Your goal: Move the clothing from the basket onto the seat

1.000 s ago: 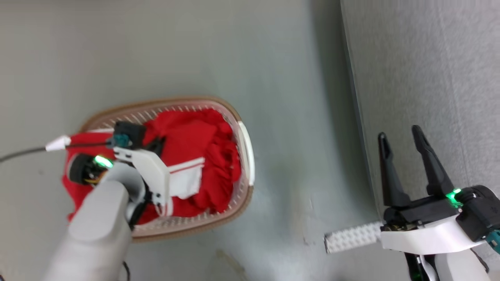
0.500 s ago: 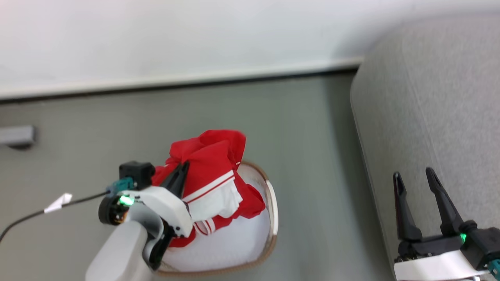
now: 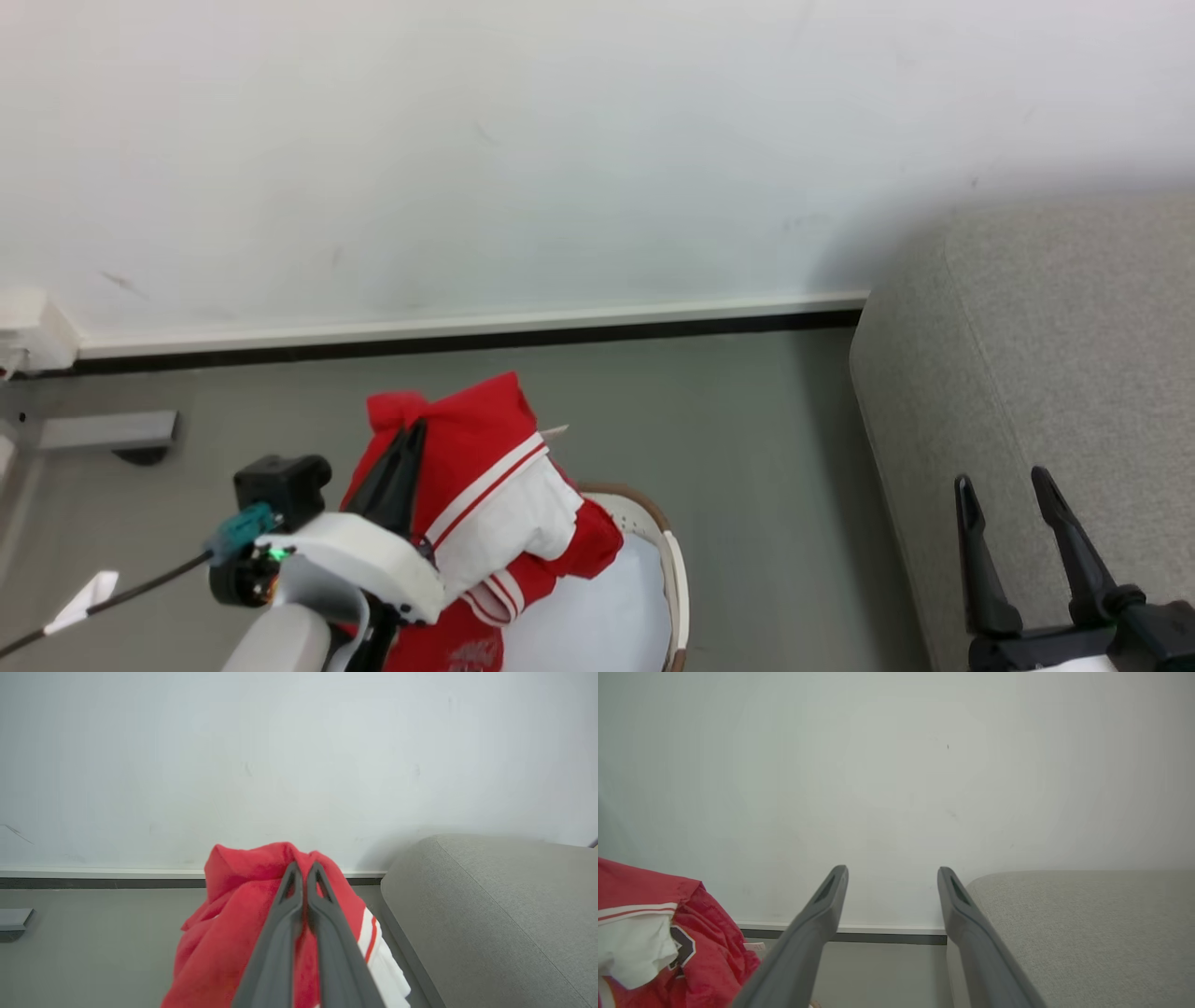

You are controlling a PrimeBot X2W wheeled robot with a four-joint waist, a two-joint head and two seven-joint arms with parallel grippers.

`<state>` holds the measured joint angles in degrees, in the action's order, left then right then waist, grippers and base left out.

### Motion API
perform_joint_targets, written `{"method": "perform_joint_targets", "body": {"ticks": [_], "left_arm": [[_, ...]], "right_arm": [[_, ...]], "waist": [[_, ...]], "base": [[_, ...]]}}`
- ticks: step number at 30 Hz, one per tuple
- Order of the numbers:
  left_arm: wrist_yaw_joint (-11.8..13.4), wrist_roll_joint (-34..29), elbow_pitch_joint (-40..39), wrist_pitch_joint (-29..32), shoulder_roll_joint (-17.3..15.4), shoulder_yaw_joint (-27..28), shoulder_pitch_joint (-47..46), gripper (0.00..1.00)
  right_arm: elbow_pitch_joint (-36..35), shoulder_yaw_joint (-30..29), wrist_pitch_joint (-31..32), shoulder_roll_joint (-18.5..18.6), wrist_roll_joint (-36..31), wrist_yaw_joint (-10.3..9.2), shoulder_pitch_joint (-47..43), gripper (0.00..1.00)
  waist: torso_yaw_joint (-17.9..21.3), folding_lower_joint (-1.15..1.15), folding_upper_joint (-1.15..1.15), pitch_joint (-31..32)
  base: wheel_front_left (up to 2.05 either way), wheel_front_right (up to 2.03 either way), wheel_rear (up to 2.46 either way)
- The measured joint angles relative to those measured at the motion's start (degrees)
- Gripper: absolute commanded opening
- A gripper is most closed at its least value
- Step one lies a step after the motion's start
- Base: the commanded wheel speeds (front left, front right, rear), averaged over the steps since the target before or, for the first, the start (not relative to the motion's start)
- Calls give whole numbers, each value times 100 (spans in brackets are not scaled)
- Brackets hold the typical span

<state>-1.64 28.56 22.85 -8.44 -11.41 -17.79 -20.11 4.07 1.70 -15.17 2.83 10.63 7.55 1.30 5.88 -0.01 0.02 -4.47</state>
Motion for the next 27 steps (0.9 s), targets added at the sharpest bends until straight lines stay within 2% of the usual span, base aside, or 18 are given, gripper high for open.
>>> {"method": "perform_joint_targets", "body": {"ticks": [8, 15, 27], "left_arm": [[327, 125, -786, 186, -159, 134, 776, 0], [516, 170, -1241, 337, -320, 254, 1083, 0], [581, 171, -1470, 486, -453, 236, 1142, 0]], "right_arm": [[92, -60, 0, -1, -46, 0, -316, 100], [97, -101, 0, 0, -46, 0, -402, 100], [132, -25, 0, -1, -37, 0, -427, 100]], "waist": [[70, 0, 0, 433], [230, 0, -1, 588], [398, 1, -2, 577]], "base": [[0, 0, 0], [0, 0, 0], [0, 0, 0]]}}
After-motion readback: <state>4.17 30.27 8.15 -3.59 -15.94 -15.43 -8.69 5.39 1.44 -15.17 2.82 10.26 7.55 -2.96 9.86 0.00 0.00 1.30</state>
